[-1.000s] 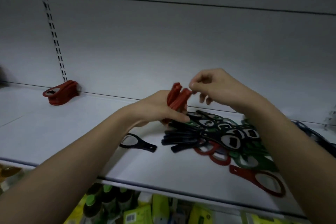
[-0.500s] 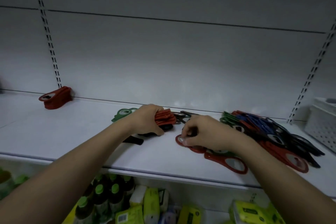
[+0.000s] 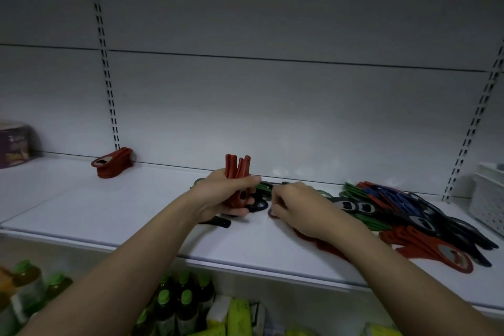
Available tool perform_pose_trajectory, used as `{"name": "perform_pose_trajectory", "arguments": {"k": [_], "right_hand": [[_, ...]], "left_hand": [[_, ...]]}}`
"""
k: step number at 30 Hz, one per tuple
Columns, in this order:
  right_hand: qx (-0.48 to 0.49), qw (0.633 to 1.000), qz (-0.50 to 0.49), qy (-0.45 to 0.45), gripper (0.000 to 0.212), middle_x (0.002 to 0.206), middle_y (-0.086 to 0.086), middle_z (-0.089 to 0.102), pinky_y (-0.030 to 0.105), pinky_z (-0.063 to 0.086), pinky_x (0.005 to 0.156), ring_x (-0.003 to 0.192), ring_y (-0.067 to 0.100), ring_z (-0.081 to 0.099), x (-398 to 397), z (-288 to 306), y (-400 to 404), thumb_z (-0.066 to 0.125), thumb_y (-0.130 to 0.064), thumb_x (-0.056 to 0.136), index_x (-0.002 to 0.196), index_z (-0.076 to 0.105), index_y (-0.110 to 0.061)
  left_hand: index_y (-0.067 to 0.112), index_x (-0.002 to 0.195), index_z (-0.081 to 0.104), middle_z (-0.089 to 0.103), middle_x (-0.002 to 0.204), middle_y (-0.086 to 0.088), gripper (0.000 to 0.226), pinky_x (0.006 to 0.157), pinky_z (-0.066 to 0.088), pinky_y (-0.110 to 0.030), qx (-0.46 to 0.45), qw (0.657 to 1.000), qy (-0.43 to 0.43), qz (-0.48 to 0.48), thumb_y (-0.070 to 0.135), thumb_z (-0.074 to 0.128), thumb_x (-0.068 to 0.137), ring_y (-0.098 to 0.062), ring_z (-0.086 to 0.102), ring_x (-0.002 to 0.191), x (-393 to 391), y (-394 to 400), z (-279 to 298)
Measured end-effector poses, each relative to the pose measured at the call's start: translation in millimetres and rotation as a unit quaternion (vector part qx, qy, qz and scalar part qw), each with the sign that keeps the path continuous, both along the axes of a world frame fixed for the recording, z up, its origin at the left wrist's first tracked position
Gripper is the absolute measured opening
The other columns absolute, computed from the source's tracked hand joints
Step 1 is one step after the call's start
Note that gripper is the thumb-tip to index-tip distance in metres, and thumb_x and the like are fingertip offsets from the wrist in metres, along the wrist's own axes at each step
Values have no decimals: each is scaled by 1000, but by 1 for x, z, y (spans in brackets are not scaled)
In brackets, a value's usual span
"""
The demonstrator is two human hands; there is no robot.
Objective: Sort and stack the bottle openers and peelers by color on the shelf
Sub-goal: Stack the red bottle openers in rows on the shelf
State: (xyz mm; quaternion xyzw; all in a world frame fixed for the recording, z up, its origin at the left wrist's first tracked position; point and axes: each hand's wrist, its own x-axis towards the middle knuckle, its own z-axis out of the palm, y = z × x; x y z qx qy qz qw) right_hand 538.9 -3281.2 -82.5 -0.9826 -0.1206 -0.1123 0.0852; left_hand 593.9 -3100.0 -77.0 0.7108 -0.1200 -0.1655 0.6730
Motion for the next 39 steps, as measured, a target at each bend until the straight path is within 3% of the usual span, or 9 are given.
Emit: {"name": "perform_pose_trajectory", "arguments": {"k": [5,11,16,20,27,30,32,34,39], "right_hand": [[188,977,-8,-103,12,90,0,65,36,53,70,75,19,62,6,17,-7,48,-21,101,96,58,-17],[517,850,19,-95,20,89,14,71,28,59,71,76,22,70,21,35,-38,47,-7,101,99,67,-8],[529,837,86,-107,17,97,5,73,29,55,89,96,19,70,46,26,-62,55,-5,98,96,71,-10],[594,795,99,-71,21,90,1,74,27,52,86,92,14,69,65,14,-77,57,-1,95,90,71,-16],[500,861,80,-55,46,123,-11,53,24,58,74,80,15,70,64,15,-91,69,-2,87,120,52,-29],[371,918,1,-143,49,118,-9,50,21,50,67,70,13,59,69,12,-96,78,-21,81,119,50,-33],[392,908,-5,-150,38,106,-6,58,25,46,60,64,13,54,67,10,-100,77,-26,83,113,54,-27],[413,906,22,-89,22,90,-5,65,22,44,53,56,11,54,57,14,-104,75,-26,85,102,61,-23],[156,964,144,157,13,89,-20,66,14,47,64,67,-2,59,28,26,-89,74,-32,85,95,73,-39]], "left_hand": [[7,99,65,68,86,-9,17,60,58,-30,-93,994,60,-5,16,74,87,-22,70,79,-5,-8,0],[13,106,63,77,85,-3,32,48,53,-21,-156,976,149,17,40,69,89,-20,74,70,2,-34,-3],[6,103,63,72,87,-12,42,45,53,-21,-312,925,216,-28,45,67,88,-23,70,71,22,-83,4],[4,95,67,70,79,-11,32,46,53,-18,-328,922,188,-78,35,68,89,-19,68,63,46,-112,15],[3,99,63,70,87,-9,11,51,53,-17,-264,948,139,-114,8,59,90,-20,69,79,61,-126,-6],[2,105,63,72,90,-9,19,54,54,-17,-262,949,140,-107,2,53,88,-18,71,78,63,-123,-8],[1,104,64,70,91,-10,20,52,53,-16,-268,949,140,-89,-1,51,89,-16,70,76,65,-121,-9],[4,103,64,66,90,-8,18,51,51,-17,-271,952,128,-57,-3,54,90,-14,66,76,67,-117,-9],[11,101,60,61,91,-8,16,53,56,-26,-316,935,162,5,23,66,92,-22,59,92,73,-106,-13]]}}
